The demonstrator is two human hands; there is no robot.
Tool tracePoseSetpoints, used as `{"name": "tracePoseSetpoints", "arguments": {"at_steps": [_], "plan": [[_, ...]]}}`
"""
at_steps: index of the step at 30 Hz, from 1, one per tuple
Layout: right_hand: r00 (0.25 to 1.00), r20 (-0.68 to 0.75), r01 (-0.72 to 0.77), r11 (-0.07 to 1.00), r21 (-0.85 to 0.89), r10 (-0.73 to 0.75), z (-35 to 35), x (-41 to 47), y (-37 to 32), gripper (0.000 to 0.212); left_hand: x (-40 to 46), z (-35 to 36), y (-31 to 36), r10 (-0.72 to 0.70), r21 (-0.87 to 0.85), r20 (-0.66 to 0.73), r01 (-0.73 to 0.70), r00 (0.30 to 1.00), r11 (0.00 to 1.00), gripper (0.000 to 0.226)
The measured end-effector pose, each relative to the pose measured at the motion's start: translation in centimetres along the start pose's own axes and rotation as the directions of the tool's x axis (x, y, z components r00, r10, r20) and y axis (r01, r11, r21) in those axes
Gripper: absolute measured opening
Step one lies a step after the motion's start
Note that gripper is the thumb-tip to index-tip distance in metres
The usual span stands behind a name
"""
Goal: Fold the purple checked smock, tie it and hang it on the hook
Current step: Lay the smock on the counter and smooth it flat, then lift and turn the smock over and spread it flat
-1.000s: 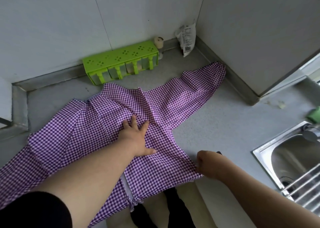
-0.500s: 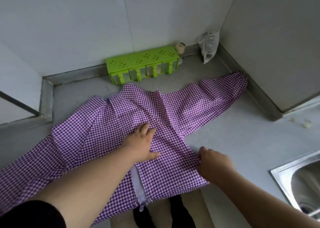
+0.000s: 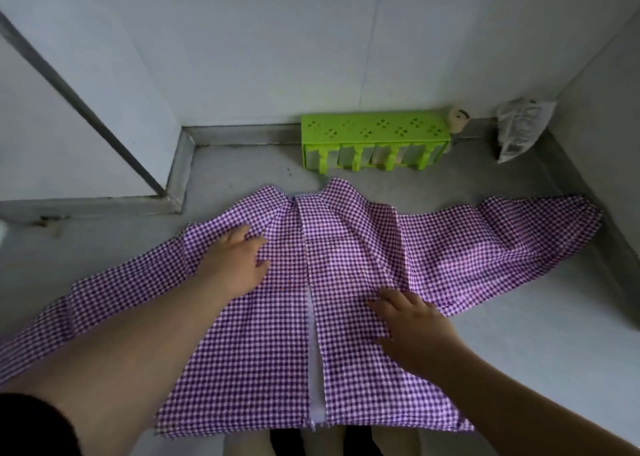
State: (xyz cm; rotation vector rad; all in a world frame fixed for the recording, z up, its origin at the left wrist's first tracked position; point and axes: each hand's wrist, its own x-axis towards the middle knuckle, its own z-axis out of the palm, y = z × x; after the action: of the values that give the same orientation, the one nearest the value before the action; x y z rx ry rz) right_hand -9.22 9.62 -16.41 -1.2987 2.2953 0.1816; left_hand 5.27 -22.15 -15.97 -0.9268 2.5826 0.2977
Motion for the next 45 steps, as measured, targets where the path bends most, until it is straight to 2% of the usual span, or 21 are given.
{"name": "tracePoseSetpoints", "arguments": {"at_steps": [6, 9, 11, 13, 16, 19, 23, 25, 27, 31, 35, 38, 41, 43, 45], "plan": [[0.999, -0.045, 0.019, 1.000, -0.017, -0.019, -2.7, 3.1, 1.3, 0.038, 2.0, -0.8, -4.8, -0.147, -0.104, 0.006, 0.147, 0.989, 0.984, 0.061], [0.992, -0.123, -0.011, 0.999, -0.045, 0.005, -5.2, 7.0, 1.5, 0.043, 4.1, -0.5, -5.7, -0.144, -0.222, 0.038, 0.148, 0.989, 0.964, 0.083], [0.985, -0.162, -0.063, 0.998, -0.020, 0.059, -6.8, 9.8, 1.6, 0.045, 4.7, -0.5, -5.5, -0.180, -0.271, 0.040, 0.184, 0.983, 0.945, 0.087], [0.979, -0.149, -0.135, 0.990, 0.052, 0.141, -7.8, 12.0, 1.8, 0.045, 4.6, -1.0, -4.9, -0.230, -0.235, 0.066, 0.239, 0.971, 0.942, 0.074], [0.971, -0.101, -0.200, 0.965, 0.168, 0.219, -7.7, 13.9, 2.5, 0.054, 4.2, -1.5, -4.1, -0.220, -0.204, 0.125, 0.242, 0.967, 0.949, 0.044], [0.950, -0.074, -0.282, 0.935, 0.216, 0.304, -7.5, 14.1, 3.0, 0.062, 4.1, -0.9, -4.7, -0.225, -0.208, 0.165, 0.256, 0.960, 0.944, 0.032], [0.939, 0.036, -0.339, 0.910, 0.239, 0.341, -7.3, 13.7, 3.8, 0.046, 2.9, -1.2, -5.8, -0.243, -0.143, 0.174, 0.268, 0.954, 0.953, 0.033], [0.934, 0.061, -0.356, 0.910, 0.211, 0.351, -6.8, 13.4, 4.9, 0.048, 2.4, -1.7, -6.3, -0.238, -0.115, 0.175, 0.260, 0.955, 0.959, 0.037], [0.916, 0.084, -0.401, 0.881, 0.252, 0.393, -6.9, 13.0, 5.6, 0.048, 1.8, -2.6, -6.6, -0.221, -0.111, 0.163, 0.240, 0.962, 0.964, 0.040], [0.897, 0.045, -0.428, 0.839, 0.337, 0.439, -8.3, 11.3, 5.3, 0.034, 0.9, -4.5, -6.7, -0.223, -0.202, 0.153, 0.252, 0.963, 0.946, 0.041], [0.889, -0.011, -0.412, 0.812, 0.412, 0.457, -9.5, 9.8, 4.3, 0.028, -0.1, -7.1, -6.1, -0.172, -0.356, 0.229, 0.247, 0.958, 0.901, 0.046], [0.861, -0.036, -0.390, 0.703, 0.595, 0.508, -9.9, 8.7, 3.6, 0.018, -1.5, -9.1, -5.4, -0.142, -0.435, 0.290, 0.263, 0.946, 0.861, 0.050], [0.806, -0.032, -0.370, 0.546, 0.751, 0.591, -10.7, 7.1, 2.6, 0.014, -3.2, -11.0, -5.1, -0.109, -0.508, 0.329, 0.273, 0.938, 0.817, 0.043], [0.801, -0.019, -0.303, 0.431, 0.850, 0.599, -11.7, 5.9, 1.7, 0.007, -4.5, -12.3, -5.3, -0.089, -0.573, 0.336, 0.279, 0.938, 0.771, 0.036], [0.810, 0.011, -0.249, 0.326, 0.912, 0.587, -12.8, 4.8, 1.1, 0.010, -5.5, -13.4, -5.6, -0.084, -0.648, 0.359, 0.313, 0.930, 0.695, 0.037]]}}
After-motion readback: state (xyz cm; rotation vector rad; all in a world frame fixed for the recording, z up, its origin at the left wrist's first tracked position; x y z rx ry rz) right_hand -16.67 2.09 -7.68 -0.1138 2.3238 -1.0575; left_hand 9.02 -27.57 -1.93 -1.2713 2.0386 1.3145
